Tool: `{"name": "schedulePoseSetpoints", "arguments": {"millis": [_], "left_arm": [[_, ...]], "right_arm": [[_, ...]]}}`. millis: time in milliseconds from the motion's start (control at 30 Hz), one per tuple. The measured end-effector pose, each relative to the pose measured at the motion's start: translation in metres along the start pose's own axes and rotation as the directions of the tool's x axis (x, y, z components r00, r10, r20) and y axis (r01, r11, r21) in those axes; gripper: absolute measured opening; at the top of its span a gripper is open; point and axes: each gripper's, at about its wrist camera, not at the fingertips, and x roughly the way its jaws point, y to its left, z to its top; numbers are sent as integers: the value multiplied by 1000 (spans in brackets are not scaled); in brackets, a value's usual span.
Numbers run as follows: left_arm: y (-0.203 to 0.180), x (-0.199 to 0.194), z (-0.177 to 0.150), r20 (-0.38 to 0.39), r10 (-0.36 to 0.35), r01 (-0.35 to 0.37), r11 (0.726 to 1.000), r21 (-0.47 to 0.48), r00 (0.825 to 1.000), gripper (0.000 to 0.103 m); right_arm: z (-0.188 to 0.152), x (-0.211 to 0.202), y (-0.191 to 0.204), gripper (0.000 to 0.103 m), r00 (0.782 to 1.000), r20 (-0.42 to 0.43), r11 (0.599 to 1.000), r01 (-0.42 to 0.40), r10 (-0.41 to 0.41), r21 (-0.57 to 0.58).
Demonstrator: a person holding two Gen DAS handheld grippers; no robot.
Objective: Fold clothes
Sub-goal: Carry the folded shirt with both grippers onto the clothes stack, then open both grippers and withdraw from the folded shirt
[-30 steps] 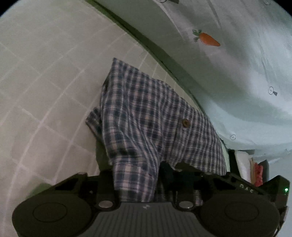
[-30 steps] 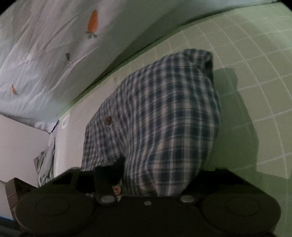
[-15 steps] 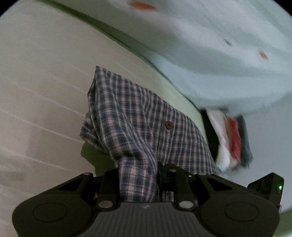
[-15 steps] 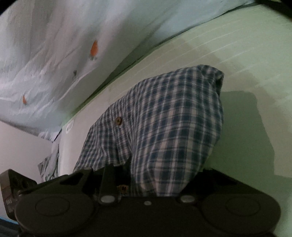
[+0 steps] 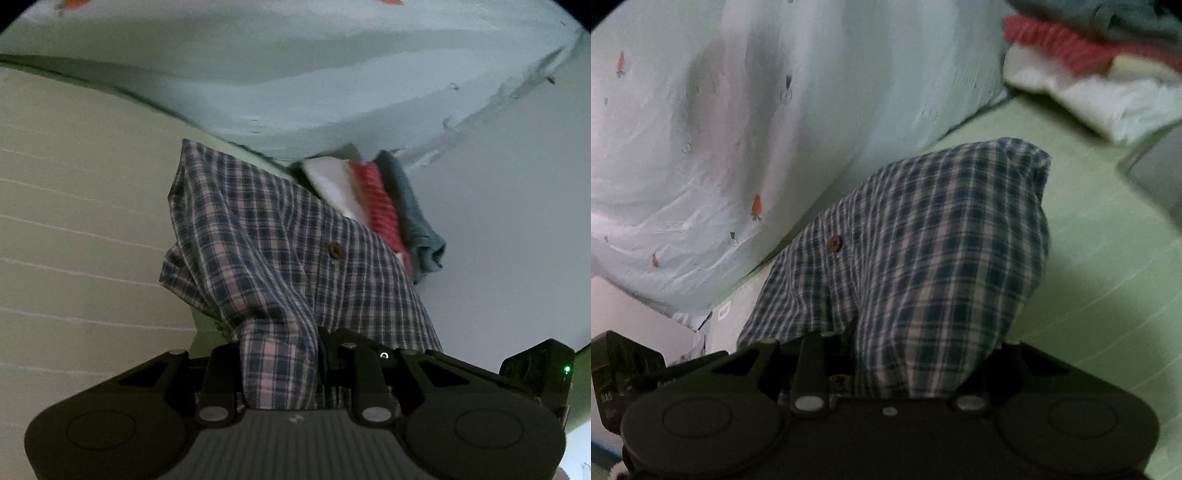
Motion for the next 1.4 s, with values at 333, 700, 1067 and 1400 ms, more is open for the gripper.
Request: {"name": "schedulePoseSetpoints", "arguments": {"millis": [333, 700, 1067, 1400], "left_arm": [[-156, 113, -50, 28, -46, 44, 996, 79, 999, 26], [-208, 211, -90, -53, 213, -196, 955, 221, 976, 58], [-185, 205, -124, -101, 391, -360, 904, 231, 915, 87], [-189, 176, -136, -63, 409, -383, 892, 241, 910, 91]], "right_arm": [[99, -112, -137, 32, 1000, -11, 967, 21, -25, -255], [129, -142, -249, 70, 958, 49, 892, 280, -282, -355], [58, -140, -249, 82, 788, 333, 767, 600, -518, -227], [45, -159, -244, 93, 778, 415, 761, 597, -471, -255]]}}
